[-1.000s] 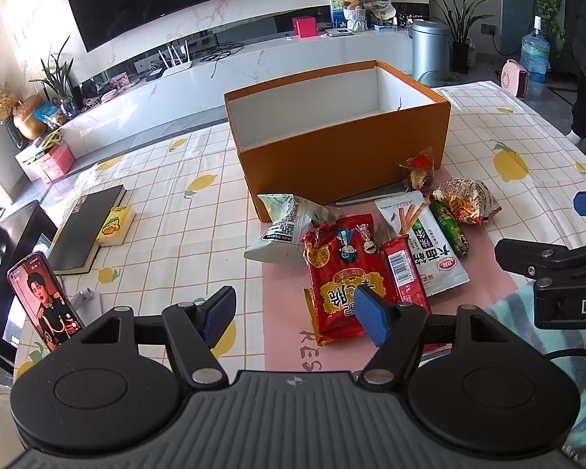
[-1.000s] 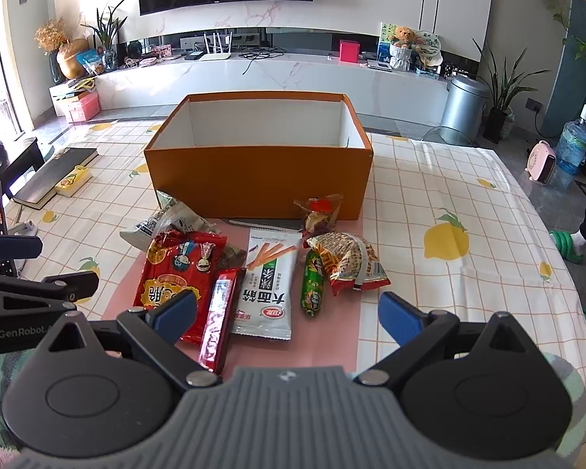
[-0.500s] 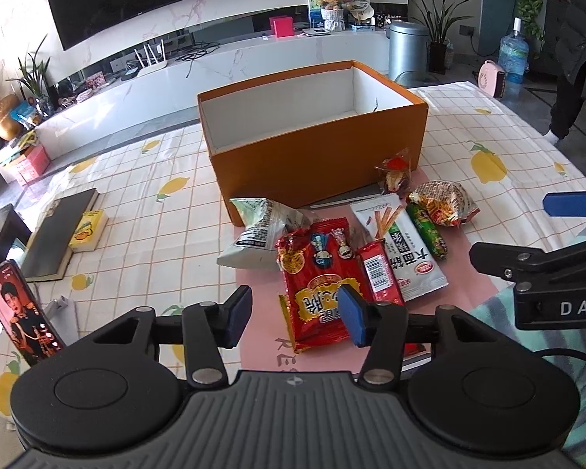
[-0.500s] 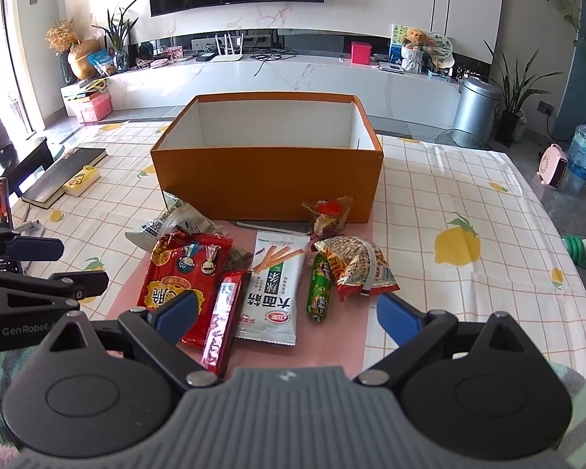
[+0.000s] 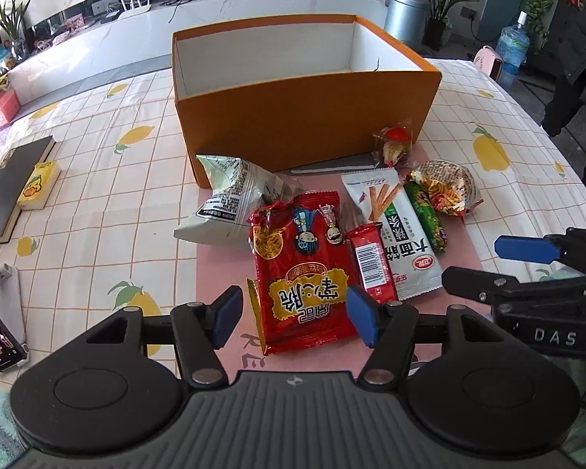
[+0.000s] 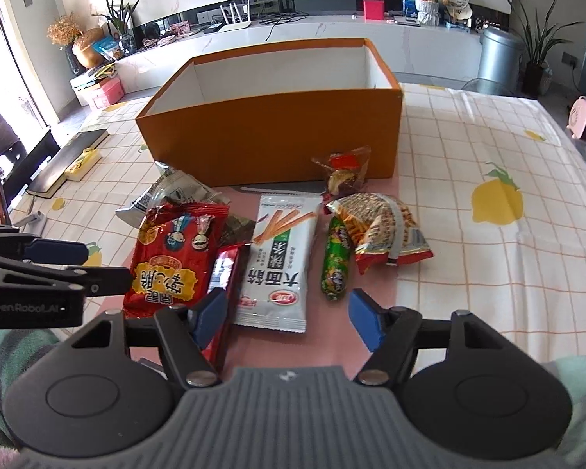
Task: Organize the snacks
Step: 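Grasp the red chip bag with the left tool while the right tool grasps the red wafer bar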
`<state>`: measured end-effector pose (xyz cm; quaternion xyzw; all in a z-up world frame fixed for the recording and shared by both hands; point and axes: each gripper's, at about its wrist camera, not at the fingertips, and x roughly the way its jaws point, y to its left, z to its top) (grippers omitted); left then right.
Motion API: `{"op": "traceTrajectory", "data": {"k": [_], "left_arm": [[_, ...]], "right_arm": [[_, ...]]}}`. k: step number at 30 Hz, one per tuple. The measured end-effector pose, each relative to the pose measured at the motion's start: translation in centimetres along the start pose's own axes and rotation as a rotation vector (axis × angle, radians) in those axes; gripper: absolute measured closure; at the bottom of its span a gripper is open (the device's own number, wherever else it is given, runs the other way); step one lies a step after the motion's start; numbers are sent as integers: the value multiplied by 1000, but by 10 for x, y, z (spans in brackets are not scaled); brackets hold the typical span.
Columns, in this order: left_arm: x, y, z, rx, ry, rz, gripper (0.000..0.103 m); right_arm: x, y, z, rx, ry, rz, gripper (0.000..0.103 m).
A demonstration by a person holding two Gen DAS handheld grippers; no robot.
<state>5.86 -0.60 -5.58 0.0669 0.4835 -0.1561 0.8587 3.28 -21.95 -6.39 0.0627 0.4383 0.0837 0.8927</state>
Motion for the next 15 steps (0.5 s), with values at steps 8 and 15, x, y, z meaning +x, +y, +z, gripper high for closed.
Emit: {"op": "traceTrajectory", "data": {"k": [8,15], "left_arm": [[36,17,2,-45,48,-33,26],[54,28,0,-65,39,-88,17]], "right_arm": [[50,20,-1,-6,119,71,53],[70,23,0,13,139,95,57]]}}
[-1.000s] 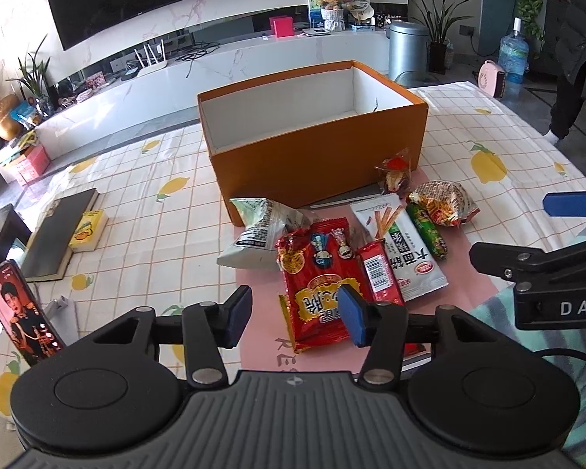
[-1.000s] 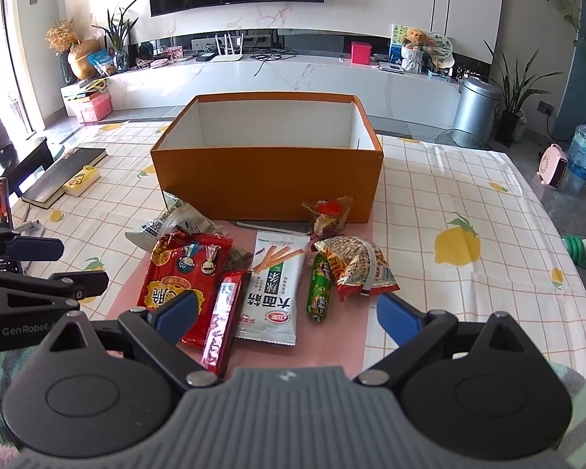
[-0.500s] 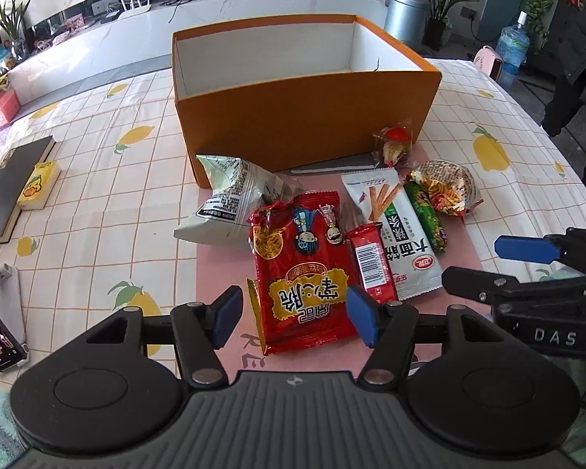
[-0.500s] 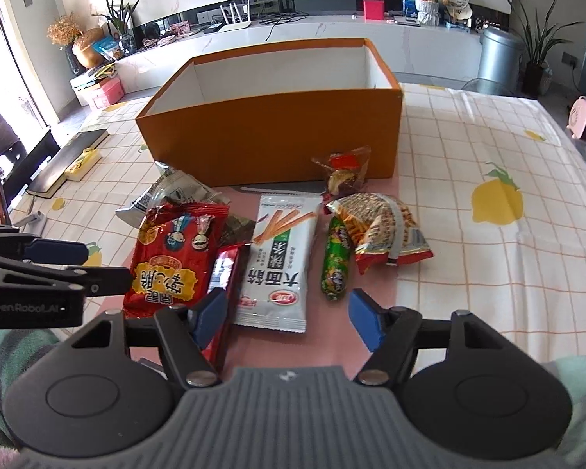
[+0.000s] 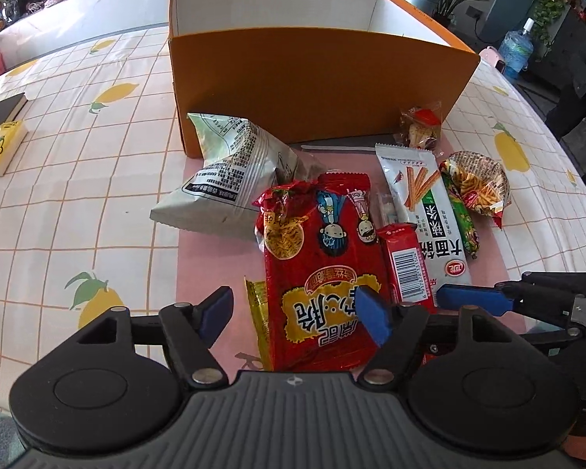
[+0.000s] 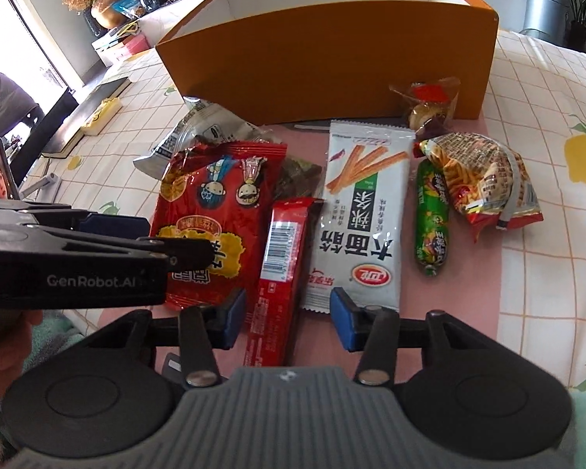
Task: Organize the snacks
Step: 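Grasp the red chip bag with the left tool while the right tool grasps the red wafer bar, then lift both snacks and carry them over the orange box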
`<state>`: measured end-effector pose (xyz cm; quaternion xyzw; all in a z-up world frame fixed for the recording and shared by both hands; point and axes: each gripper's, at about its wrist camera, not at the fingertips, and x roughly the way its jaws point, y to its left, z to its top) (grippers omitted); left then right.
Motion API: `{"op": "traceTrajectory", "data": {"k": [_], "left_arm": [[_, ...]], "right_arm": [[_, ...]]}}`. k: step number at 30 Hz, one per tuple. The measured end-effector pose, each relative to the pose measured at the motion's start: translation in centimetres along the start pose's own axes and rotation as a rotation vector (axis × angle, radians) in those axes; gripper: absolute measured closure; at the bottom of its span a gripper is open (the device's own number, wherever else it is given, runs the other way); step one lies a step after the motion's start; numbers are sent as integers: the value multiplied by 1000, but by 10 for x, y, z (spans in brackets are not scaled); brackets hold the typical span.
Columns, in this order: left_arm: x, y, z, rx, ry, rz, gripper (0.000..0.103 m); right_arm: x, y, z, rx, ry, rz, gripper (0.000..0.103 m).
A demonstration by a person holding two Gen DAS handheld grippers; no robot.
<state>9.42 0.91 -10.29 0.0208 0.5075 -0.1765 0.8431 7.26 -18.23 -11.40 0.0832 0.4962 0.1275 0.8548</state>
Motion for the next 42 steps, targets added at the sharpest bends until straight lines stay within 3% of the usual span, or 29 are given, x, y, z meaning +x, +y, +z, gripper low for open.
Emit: {"op": "traceTrajectory", "data": {"k": [5,6,8,9,10,20,26,30,35,38,42], "left_arm": [[9,4,-4,-3,-28,-77,12],[10,4,-5,-6,-32,-82,13],[10,2,-6,5,-48,-90,20],[8,1,-7,19,-55,-100,30],[6,1,-8,23,-60,-119,42],[-14,3,-11,-84,-65,-185,74],[-26,-4,-9,-115,-75,-126,76],[-40,-17,-8,-76,-110,-67,76],[-52,-26,-9,-57,-126,-46,76],[-59,-26,-2,-69,-122,-29,76],[-86,-29,17,-35,-202,-2,77]], "right_arm": [[8,0,1,4,-4,7,57],[10,0,1,2,6,3,62],[14,-2,0,16,23,19,75],[14,-4,-1,29,22,30,79],[15,-5,-1,37,21,34,80],[12,-8,-2,43,0,17,80],[2,-9,-6,48,-29,12,80],[-12,-11,-12,51,-66,17,81],[-29,-11,-15,38,-107,-1,81],[-33,-14,-7,67,-96,9,81],[-54,-4,15,10,-155,-9,81]]}}
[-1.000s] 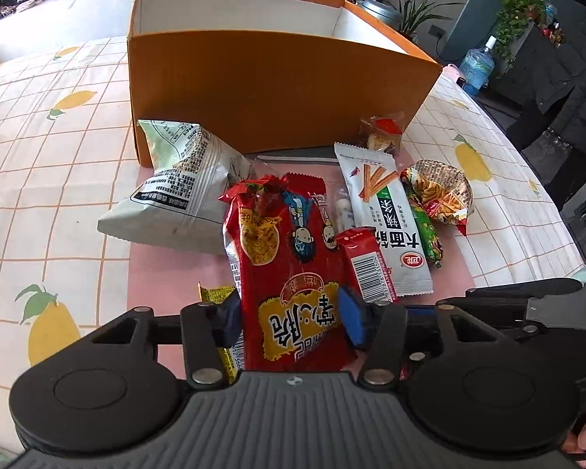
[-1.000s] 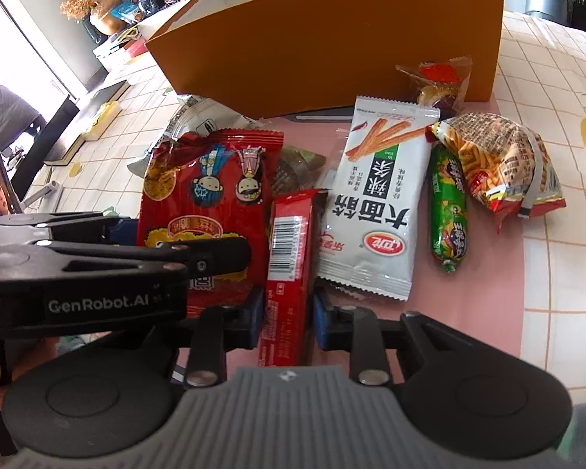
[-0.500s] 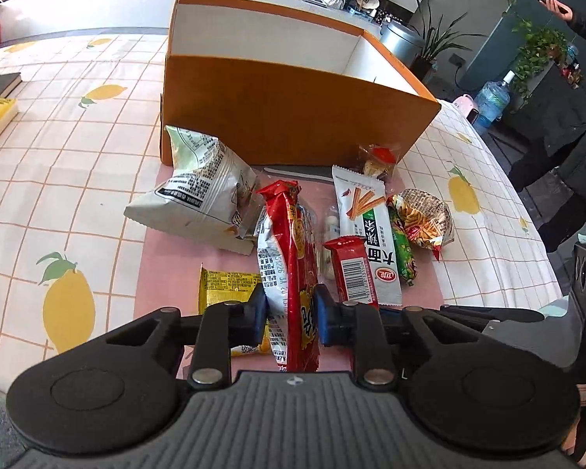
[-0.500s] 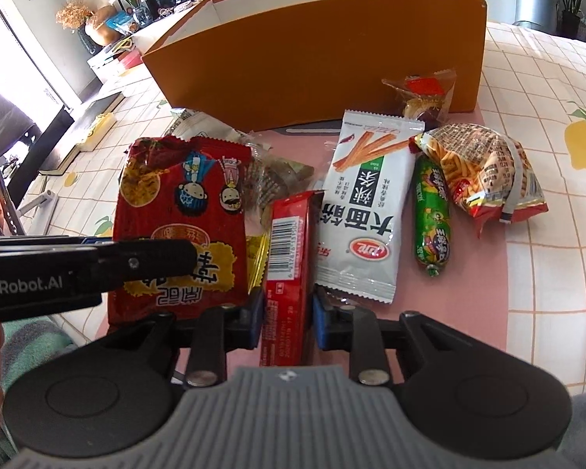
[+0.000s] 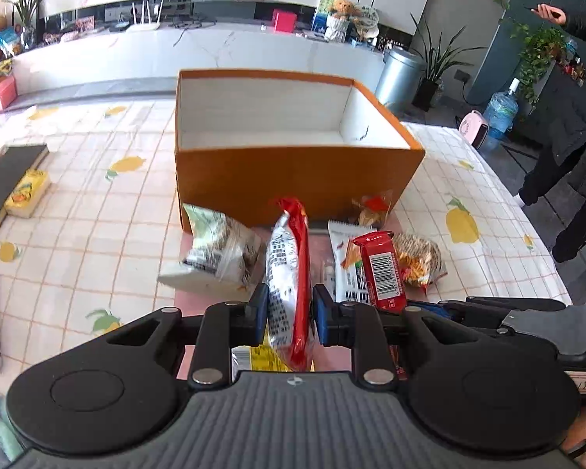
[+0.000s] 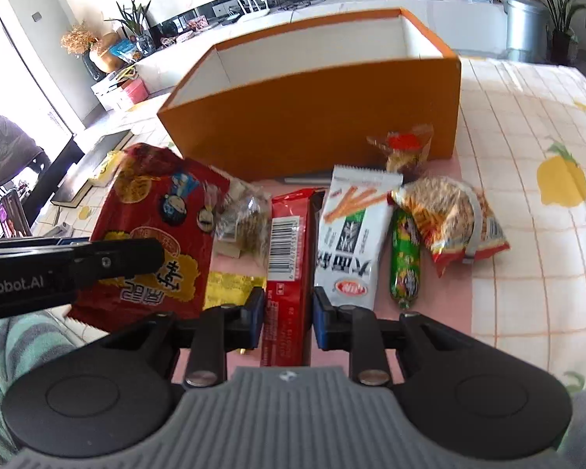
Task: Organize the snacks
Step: 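Lift both snacks and carry them over the orange box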
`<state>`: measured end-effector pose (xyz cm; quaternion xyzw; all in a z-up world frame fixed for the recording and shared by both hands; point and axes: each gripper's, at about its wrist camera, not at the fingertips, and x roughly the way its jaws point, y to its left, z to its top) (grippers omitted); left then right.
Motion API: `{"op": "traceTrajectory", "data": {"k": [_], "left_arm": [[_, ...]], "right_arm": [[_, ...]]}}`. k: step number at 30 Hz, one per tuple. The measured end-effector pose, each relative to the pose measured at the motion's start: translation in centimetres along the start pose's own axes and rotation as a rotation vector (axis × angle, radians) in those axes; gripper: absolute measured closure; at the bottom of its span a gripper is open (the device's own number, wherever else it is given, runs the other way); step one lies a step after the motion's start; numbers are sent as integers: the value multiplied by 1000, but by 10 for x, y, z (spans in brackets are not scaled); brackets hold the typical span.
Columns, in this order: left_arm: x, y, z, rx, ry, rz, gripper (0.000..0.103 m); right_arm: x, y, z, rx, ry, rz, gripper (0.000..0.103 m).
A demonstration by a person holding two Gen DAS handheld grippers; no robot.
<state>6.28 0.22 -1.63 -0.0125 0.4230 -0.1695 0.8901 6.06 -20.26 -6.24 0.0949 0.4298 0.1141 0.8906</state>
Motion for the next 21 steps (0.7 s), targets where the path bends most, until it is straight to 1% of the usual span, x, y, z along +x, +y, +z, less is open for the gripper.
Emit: {"op": "traceTrajectory", "data": {"k": [5,7,9,11,15,19,21], "left_arm": [[-21,-5,35,26,-61,31,78],[-31,-11,52,59,-97,57,78],[-40,-17,69,98,-135,78,78],[-42,-19,86,115,-157,94,78],[-36,-17,118,105,-170,98,78],[-23,-12,134,98,-179,85,78],[-11,-6,144,79,-161,65,78]], "right_arm": [[-31,20,48,-77,-98,3,81],[-41,28,67,-105,-142,-2,81],[-48,37,88,-150,-184,-20,81],[-50,45,109,-191,-207,-44,81],[-44,45,150,-186,-195,-47,81],[-28,40,178,-197,-184,-69,81],[-17,37,191,-197,-180,-61,81]]}}
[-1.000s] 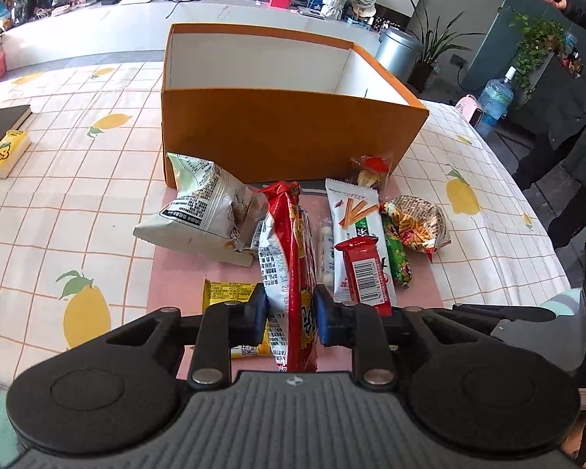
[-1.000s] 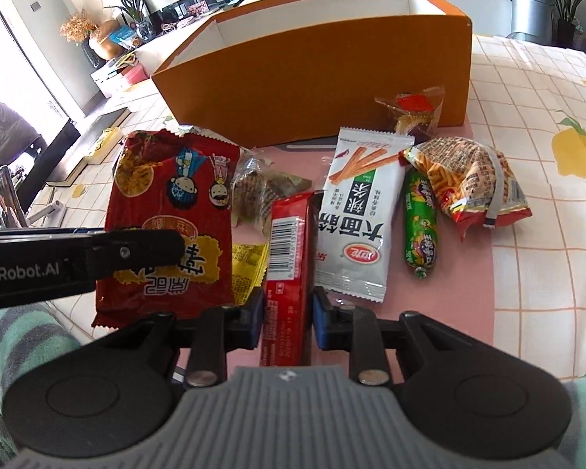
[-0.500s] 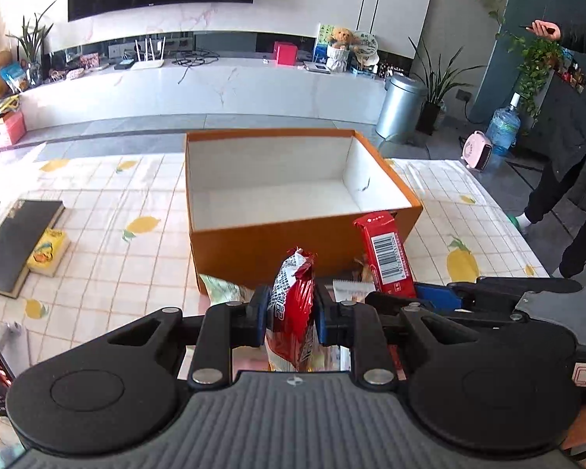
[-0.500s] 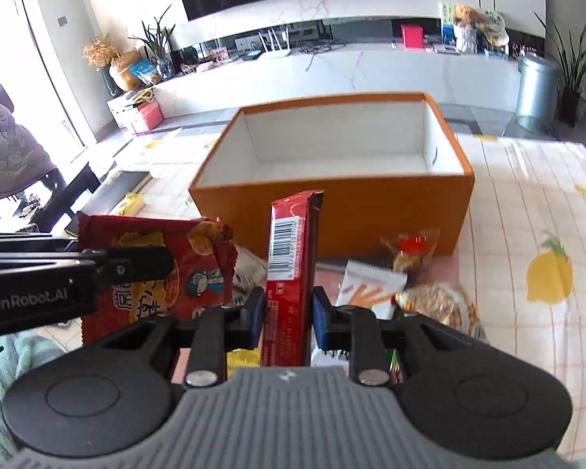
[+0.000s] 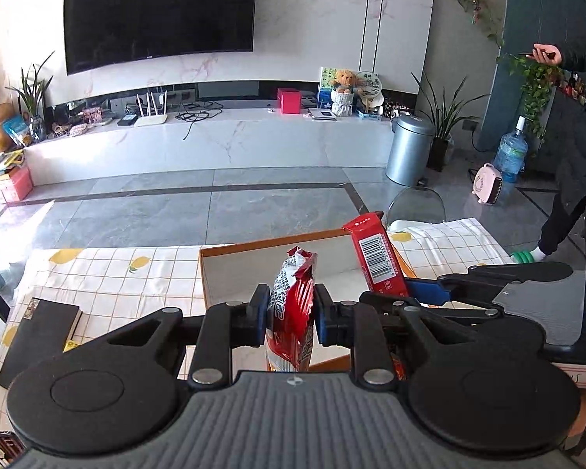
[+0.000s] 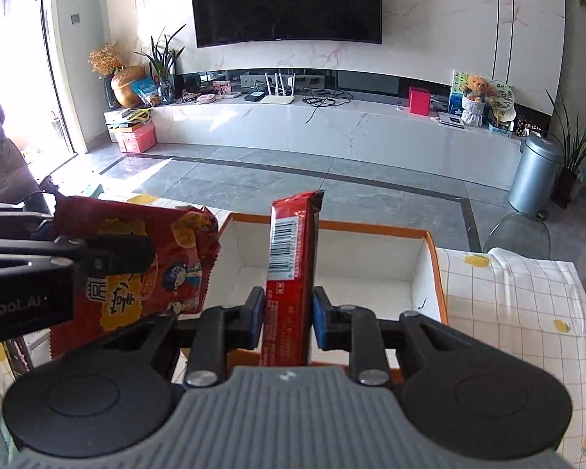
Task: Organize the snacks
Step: 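Lift both snacks and carry them over the orange box, then open the right tool to drop the wafer bar while the left tool drops the chip bag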
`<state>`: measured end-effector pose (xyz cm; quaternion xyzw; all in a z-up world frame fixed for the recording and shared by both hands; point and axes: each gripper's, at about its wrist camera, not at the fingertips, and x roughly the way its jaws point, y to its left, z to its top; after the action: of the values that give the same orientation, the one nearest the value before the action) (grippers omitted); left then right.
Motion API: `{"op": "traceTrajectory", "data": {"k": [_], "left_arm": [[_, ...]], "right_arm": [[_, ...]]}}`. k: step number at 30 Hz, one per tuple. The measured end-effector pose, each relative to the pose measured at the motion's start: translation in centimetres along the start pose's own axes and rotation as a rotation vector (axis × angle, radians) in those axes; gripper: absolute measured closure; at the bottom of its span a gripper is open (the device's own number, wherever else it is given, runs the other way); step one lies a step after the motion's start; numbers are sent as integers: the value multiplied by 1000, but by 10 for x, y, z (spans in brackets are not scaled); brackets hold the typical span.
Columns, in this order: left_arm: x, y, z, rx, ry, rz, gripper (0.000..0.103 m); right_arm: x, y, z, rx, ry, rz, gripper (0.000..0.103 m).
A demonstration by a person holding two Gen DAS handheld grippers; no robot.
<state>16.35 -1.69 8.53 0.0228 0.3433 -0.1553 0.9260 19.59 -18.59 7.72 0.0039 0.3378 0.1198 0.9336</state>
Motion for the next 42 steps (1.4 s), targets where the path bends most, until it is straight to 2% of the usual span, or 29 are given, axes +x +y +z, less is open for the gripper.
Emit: {"op": "traceTrajectory", "data": {"k": [3,11,15,22,26,28,37,42], "left_arm": [[24,14,10,-36,31,-10,78],[98,45,21,-61,120,34,78],[131,52,17,-30,198,55,78],[174,53,3,65,402,23,78],[186,47,-1,116,466,27,78],[189,46,-4,127,481,32,78],[193,46,4,87,509,58,77],[193,53,7,55,536,64,64]], "right_arm": [[25,-5,14,7,23,15,81],[112,-11,42,5,96,14,81],[163,-18,42,-7,196,20,81],[231,-28,21,-60,456,55,81],[248,-30,2,-53,565,99,81],[252,-32,-4,-46,589,114,81],[253,-35,-15,3,610,130,79],[247,-31,-17,1,611,102,68]]}}
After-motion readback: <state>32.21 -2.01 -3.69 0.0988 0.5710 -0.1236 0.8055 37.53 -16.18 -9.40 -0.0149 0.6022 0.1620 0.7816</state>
